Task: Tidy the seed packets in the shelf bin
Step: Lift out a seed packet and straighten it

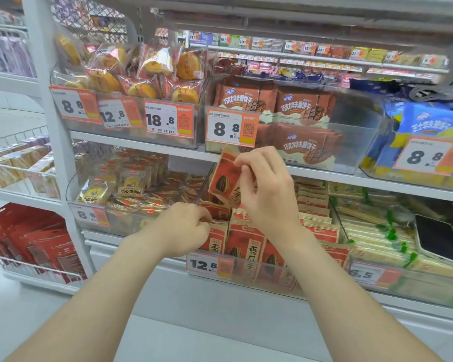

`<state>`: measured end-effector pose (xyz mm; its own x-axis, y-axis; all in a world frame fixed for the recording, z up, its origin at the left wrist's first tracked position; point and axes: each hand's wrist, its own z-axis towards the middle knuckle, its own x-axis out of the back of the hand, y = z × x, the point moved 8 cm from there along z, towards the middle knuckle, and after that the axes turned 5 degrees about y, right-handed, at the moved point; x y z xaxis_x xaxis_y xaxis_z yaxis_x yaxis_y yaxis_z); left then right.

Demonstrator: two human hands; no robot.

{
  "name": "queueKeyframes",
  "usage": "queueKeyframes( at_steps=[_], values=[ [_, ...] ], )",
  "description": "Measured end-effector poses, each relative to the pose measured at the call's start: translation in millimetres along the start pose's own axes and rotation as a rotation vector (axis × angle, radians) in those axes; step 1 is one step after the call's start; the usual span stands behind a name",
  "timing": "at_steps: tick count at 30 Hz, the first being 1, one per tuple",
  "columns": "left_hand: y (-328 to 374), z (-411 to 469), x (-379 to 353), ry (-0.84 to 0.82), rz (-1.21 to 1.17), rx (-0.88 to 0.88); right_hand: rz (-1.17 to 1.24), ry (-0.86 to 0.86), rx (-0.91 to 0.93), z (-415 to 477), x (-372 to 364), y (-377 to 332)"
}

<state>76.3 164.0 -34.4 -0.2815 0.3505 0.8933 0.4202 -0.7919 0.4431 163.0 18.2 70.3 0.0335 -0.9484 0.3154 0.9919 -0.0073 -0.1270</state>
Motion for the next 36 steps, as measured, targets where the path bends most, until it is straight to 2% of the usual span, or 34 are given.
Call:
queueKeyframes(
  at_steps=[8, 12, 14, 15, 17, 20, 22, 26, 31, 33, 36],
  values=[
    [15, 0, 6, 0.085, 0.133, 0.046, -0.017, 0.265, -0.118, -6, 65, -1],
    [50, -7, 26, 0.352, 0.224, 0.017, 0.099, 0.272, -0.284, -11, 87, 5],
    [82, -16, 34, 0.502, 0.085, -0.074, 0.154, 0.258, -0.388, -15, 97, 9],
    [97, -21, 33, 0.534, -0.064, -0.12, 0.175, 0.254, -0.436, -18, 102, 11],
    [127, -31, 22, 0.489, -0.371, -0.176, 0.21, 0.249, -0.526, -24, 110, 15],
    [162, -39, 0, 0.423, -0.581, -0.231, 0.258, 0.262, -0.683, -39, 115, 27],
    [168, -38, -12, 0.43, -0.667, -0.193, 0.295, 0.278, -0.78, -50, 117, 33],
    [169, -31, -27, 0.387, -0.96, -0.019, 0.551, 0.25, -0.968, -66, 111, 42],
    [169, -33, -31, 0.344, -1.168, 0.155, 0.554, 0.082, -0.913, -65, 113, 41],
    [173, -34, -33, 0.305, -1.204, 0.175, 0.589, 0.006, -0.93, -67, 111, 41],
    [183, -35, -32, 0.278, -1.271, 0.104, 0.7, 0.001, -1.099, -76, 104, 46]
  ],
)
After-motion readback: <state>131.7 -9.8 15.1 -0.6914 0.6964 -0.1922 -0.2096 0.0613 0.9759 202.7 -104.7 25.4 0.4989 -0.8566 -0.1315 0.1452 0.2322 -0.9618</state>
